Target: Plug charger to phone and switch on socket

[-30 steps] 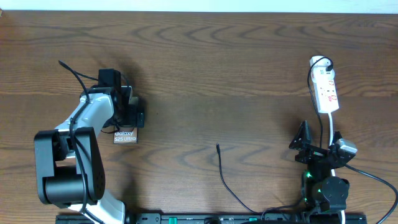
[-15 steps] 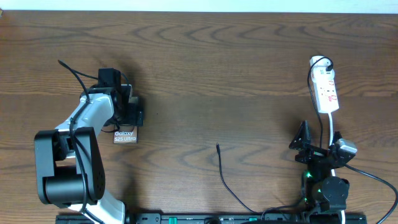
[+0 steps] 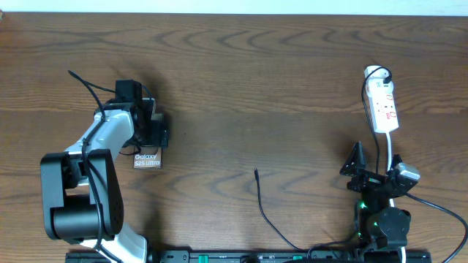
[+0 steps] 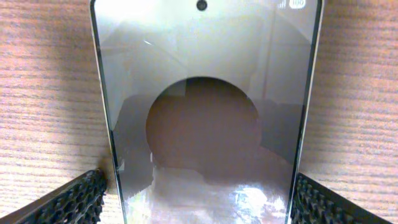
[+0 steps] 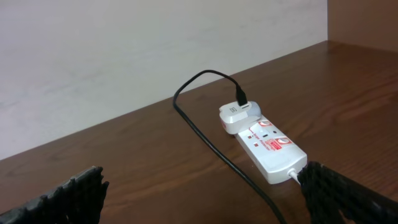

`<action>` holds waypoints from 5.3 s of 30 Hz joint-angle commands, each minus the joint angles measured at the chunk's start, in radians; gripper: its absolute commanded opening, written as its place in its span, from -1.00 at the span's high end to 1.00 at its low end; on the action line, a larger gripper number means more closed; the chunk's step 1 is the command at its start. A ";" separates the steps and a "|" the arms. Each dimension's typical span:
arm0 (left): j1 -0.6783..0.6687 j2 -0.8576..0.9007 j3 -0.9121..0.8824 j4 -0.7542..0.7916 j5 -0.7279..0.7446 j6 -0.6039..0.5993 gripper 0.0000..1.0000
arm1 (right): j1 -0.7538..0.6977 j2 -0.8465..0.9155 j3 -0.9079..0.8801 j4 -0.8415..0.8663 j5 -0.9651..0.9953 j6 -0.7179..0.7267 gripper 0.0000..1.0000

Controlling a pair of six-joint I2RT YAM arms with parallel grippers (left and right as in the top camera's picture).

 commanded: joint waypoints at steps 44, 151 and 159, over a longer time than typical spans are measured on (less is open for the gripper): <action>0.003 0.003 -0.043 0.044 -0.011 0.006 -1.00 | 0.006 -0.006 -0.001 -0.004 0.012 -0.004 -0.99; 0.003 0.003 -0.043 0.041 0.018 0.006 -0.21 | 0.006 -0.006 -0.001 -0.004 0.012 -0.004 -0.99; 0.003 0.003 -0.043 0.041 0.018 0.006 -0.11 | 0.006 -0.006 -0.001 -0.004 0.012 -0.004 -0.99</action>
